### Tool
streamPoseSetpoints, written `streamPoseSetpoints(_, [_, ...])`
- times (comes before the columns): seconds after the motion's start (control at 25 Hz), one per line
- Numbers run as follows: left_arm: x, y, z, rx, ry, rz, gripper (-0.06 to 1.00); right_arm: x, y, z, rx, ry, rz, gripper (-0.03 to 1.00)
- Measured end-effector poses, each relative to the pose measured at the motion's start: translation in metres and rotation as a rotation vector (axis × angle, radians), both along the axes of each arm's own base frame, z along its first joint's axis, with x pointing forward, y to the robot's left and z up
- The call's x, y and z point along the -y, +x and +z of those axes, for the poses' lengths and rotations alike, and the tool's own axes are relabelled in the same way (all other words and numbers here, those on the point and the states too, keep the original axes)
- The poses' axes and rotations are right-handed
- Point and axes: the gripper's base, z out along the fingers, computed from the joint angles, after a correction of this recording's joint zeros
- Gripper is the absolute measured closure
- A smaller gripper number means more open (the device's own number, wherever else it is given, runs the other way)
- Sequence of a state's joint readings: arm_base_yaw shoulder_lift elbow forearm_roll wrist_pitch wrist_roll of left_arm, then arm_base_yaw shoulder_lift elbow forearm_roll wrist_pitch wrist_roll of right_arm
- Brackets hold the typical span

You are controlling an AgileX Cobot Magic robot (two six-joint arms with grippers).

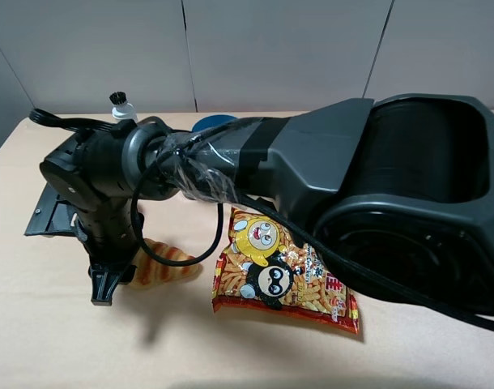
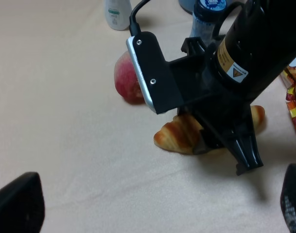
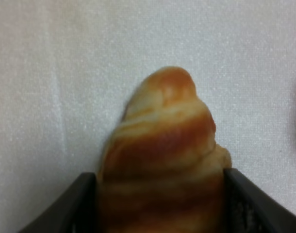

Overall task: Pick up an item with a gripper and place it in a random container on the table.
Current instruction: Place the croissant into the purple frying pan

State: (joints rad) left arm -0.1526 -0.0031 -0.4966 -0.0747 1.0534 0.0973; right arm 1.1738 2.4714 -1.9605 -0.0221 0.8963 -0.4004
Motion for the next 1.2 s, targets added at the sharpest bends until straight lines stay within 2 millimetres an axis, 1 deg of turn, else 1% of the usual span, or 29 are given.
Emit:
streamPoseSetpoints(0.2, [0.0,0.0,0.0,0.0,0.0,0.0,-0.04,0.001,-0.001,0.004,-0.01,-0.013,-0.002,0.57])
streamPoseSetpoints(0.36, [0.0,0.0,0.0,0.0,0.0,0.0,-0.04,0.0,0.0,0.016,-0.015,-0.021,-0.004,0.57])
streamPoseSetpoints(0.48, [0.0,0.0,0.0,0.0,0.0,0.0,-0.04,-0.002,0.0,0.03,-0.012,-0.014,-0.005,0.57])
streamPoseSetpoints(0.76, [0.0,0.0,0.0,0.0,0.0,0.0,-0.04,-0.006,0.004,0.07,-0.003,-0.006,0.002,0.57])
streamPoseSetpoints(0.88, [0.0,0.0,0.0,0.0,0.0,0.0,-0.04,-0.005,0.012,0.085,0.006,0.001,0.003,0.57])
streamPoseSetpoints(1.0, [0.0,0.0,0.0,0.0,0.0,0.0,-0.04,-0.003,0.025,0.1,0.031,0.038,-0.016,0.57])
streamPoseSetpoints(1.2, [0.0,0.0,0.0,0.0,0.0,0.0,-0.04,0.007,0.052,0.112,0.055,0.073,-0.069,0.57])
